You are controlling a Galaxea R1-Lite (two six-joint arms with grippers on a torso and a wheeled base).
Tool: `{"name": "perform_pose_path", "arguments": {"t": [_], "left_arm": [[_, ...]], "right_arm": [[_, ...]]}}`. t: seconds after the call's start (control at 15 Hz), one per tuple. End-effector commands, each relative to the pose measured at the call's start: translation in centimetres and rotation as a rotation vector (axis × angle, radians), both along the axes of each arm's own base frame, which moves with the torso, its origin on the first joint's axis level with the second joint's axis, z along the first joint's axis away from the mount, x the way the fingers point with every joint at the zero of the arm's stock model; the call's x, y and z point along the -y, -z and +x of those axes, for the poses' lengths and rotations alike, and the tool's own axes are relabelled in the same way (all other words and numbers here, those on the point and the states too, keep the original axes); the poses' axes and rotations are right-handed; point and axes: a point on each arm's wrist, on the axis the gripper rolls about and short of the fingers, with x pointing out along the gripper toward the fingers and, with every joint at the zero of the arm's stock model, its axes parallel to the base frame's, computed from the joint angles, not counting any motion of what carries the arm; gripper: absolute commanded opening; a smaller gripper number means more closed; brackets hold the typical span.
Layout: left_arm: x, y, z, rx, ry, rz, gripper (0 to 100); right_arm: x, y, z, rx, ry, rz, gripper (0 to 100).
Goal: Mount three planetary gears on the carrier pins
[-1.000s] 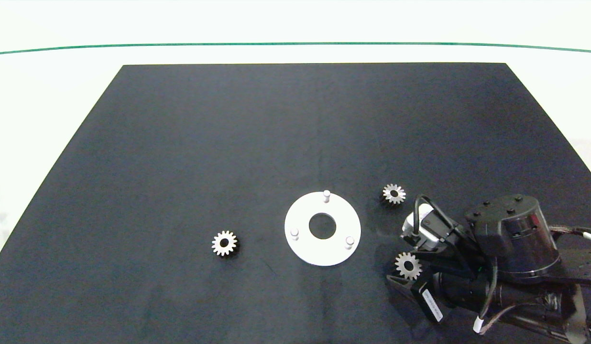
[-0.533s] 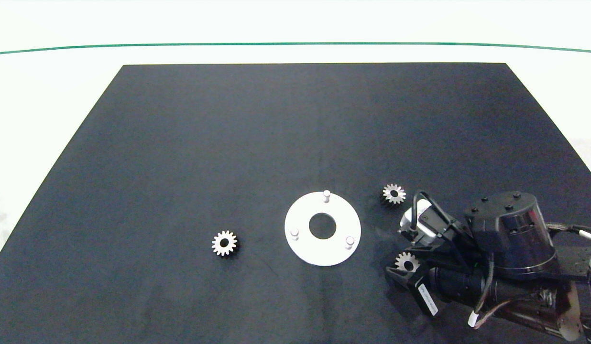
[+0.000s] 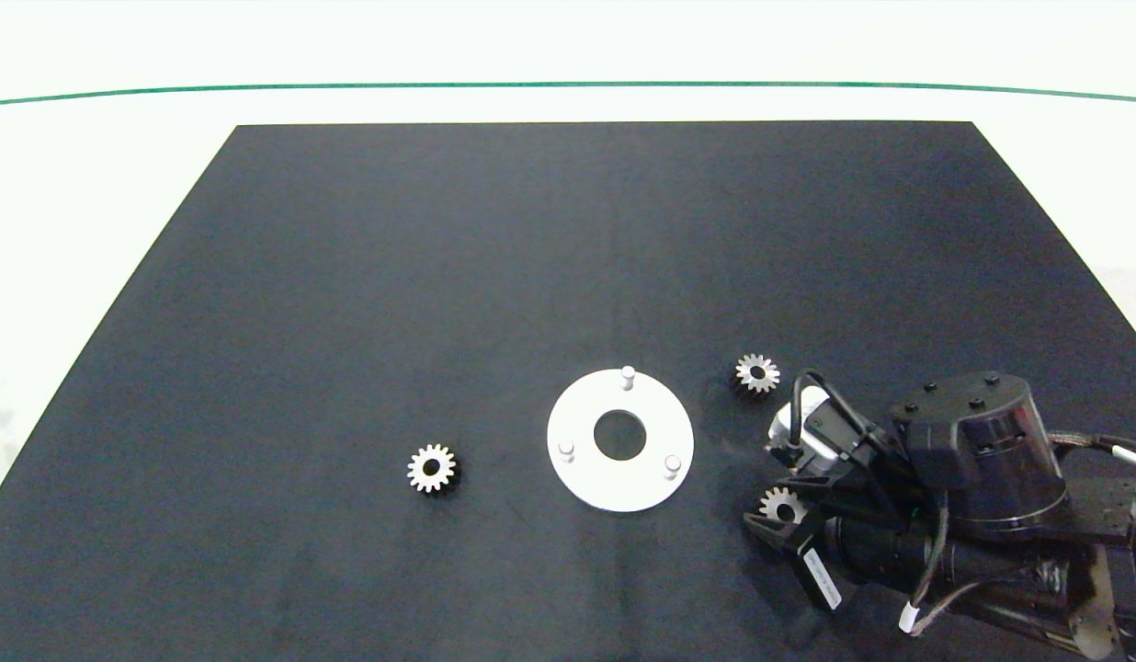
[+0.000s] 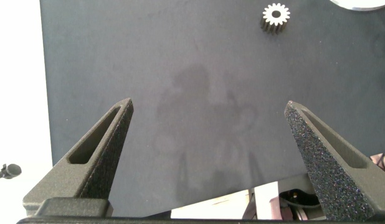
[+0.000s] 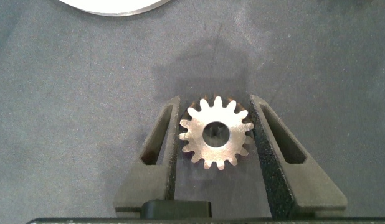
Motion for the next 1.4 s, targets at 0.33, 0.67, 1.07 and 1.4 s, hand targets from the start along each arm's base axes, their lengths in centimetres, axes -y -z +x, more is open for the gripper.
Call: {"name": "perform_pose_path", "arguments": {"t": [0.33, 0.67, 1.07, 1.4], "left_arm": [[0.0, -0.1, 0.0, -0.004, 0.001, 0.002, 100], [0.0, 0.0, 0.1, -0.010, 0.002, 0.002, 100], [0.0, 0.0, 0.1, -0.012, 0.004, 0.002, 100], [0.0, 0.1, 0.2, -0.015, 0.004, 0.003, 100]], "right_arm": [[0.1, 0.2, -0.1, -0.010, 0.000, -0.014, 16], [0.3, -0.6, -0.3, -0.001, 0.017, -0.027, 6], [0.2, -2.8, -0.2, 0.015, 0.020, -0.020, 4], [-0.5, -4.5, 0.1, 0.032, 0.014, -0.016, 4]]}}
